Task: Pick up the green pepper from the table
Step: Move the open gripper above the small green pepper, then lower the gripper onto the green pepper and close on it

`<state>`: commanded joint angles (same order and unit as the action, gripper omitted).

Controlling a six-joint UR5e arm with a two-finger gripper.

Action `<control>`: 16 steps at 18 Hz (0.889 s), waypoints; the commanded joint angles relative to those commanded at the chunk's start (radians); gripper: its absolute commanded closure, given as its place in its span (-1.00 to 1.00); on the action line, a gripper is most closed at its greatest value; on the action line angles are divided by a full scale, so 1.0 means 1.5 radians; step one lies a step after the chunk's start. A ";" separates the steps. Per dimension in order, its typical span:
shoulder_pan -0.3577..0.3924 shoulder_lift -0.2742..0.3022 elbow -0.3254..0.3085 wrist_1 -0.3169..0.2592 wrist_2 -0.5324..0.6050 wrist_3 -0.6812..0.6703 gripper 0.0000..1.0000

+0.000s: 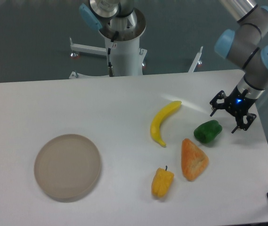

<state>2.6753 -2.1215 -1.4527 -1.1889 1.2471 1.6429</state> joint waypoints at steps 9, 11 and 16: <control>-0.013 -0.007 -0.018 0.032 0.000 -0.005 -1.00; -0.013 -0.007 -0.017 0.038 0.000 -0.005 -0.78; -0.012 -0.008 -0.012 0.038 0.000 0.003 0.22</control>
<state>2.6569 -2.1338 -1.4711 -1.1321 1.2471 1.6475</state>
